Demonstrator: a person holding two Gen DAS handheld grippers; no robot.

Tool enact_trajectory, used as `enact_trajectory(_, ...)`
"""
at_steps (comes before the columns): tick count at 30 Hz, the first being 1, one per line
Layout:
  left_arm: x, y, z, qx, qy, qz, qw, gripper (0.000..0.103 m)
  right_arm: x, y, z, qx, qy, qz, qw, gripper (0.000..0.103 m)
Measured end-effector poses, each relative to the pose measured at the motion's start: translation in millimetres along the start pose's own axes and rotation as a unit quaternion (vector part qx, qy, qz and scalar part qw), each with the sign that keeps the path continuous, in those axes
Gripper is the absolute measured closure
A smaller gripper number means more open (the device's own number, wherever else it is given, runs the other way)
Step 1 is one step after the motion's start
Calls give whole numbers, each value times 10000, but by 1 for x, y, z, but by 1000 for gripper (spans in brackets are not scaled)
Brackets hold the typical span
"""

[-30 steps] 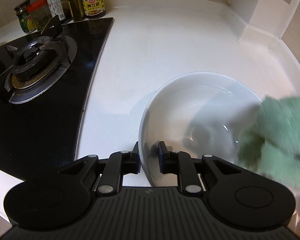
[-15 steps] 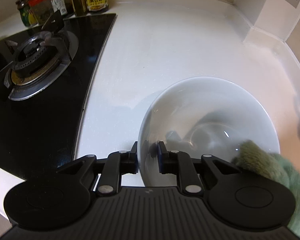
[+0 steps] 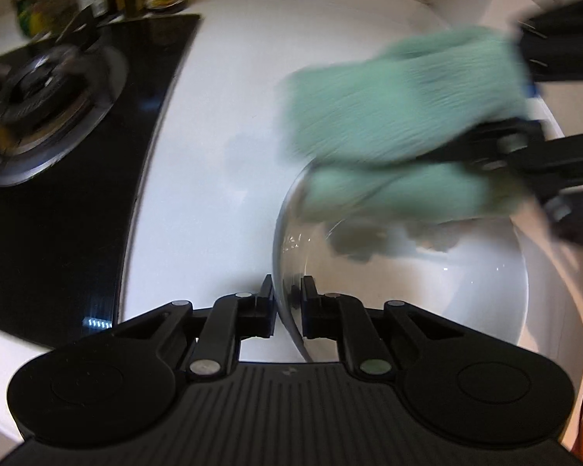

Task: Clean bowl
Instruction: 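Rub the green towel around the bowl interior while left gripper holds the rim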

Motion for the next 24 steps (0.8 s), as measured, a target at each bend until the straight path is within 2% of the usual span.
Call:
enact_trajectory(1,1,-2,2,159,8,12,9999,89,5,5,6,-246,-44,80,9997,91)
enact_trajectory(4,8,-13,7,771,-49,94,9970,87,20,14,16,-703,68,-46,9975,91)
enact_trajectory(9,15,-21,14,748,-183,132,9969,86,29,2,10,-148,835,-455,9954,91)
enact_trajectory(15,22,-30,20,627,-250,112,9977,85,7,-4,-28,589,1549,-758,9833,91)
enact_trajectory(20,26,-38,25,528,-232,10,9983,83,-18,8,-52,1144,1878,-780,9724,91)
enact_trajectory(24,28,-39,27,506,-222,-36,9985,82,-34,22,-59,1573,1898,-624,9671,90)
Point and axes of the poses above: each gripper's, at about its wrist camera, not at the fingertips, and x roughly the way its jaws point, y to its left, z to its top, the point moved 3 cm from there along x, roughly the way its jaws point, and after that the axes turned 5 degrees about -z, right-handed, at the moved point
